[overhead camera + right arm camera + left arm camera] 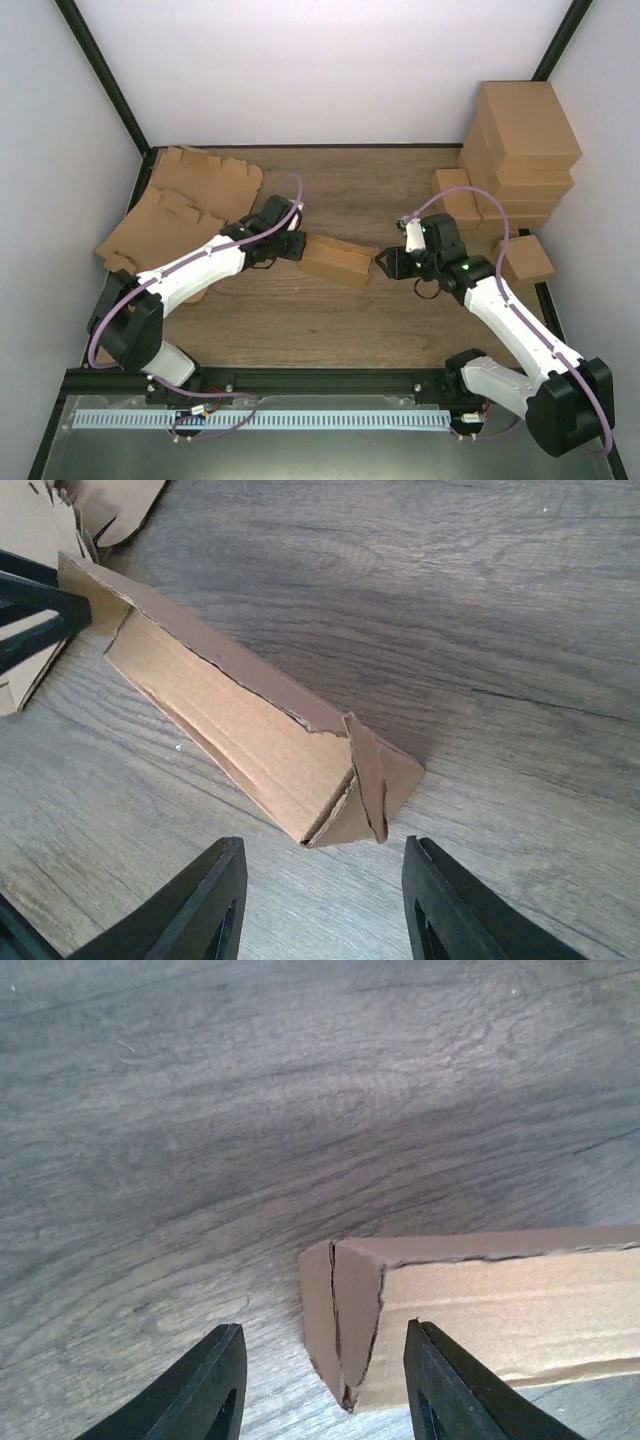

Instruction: Fold the paper box

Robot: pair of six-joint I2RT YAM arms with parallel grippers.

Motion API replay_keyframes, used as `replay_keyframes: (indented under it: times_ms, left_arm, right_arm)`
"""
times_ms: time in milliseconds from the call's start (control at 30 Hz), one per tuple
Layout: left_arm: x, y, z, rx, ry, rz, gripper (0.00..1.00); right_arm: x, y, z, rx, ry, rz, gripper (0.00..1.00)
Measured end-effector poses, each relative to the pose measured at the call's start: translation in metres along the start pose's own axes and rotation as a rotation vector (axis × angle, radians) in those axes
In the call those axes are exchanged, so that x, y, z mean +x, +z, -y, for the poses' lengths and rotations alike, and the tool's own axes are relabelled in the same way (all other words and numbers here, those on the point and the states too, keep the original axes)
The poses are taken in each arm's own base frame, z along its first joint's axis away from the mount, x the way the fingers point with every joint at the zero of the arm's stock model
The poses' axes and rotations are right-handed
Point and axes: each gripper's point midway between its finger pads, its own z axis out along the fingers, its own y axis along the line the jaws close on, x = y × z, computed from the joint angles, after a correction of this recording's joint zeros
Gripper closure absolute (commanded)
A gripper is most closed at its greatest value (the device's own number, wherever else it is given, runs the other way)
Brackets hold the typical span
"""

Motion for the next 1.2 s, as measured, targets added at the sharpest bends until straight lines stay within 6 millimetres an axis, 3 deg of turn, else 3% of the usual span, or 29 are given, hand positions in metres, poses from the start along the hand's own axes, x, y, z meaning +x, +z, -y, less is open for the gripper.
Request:
replay_keyframes:
  times_ms: [300,733,1000,1200]
  left_arm:
    - [-0.024,-0.010,0.007,0.012,0.001,0.051,0.69]
    - [-0.018,-0.004,0.006,0.011,0.022,0.023,0.78]
    - [-0.013,-0.001,0.006,0.010,0.029,0.003,0.86]
    - [-0.012,0.000,0.004,0.000,0.030,-0.001,0.89]
  right_arm:
    - [0.006,0.013,0.002,0.065,-0.033,-0.037,0.66]
    - [0.014,0.026,0.009,0.135,-0.021,-0.076,0.72]
    - [0.007,0.027,0.002,0.135,-0.030,-0.062,0.82]
    - [0.007,0.028,0.005,0.155,-0.029,-0.062,0.83]
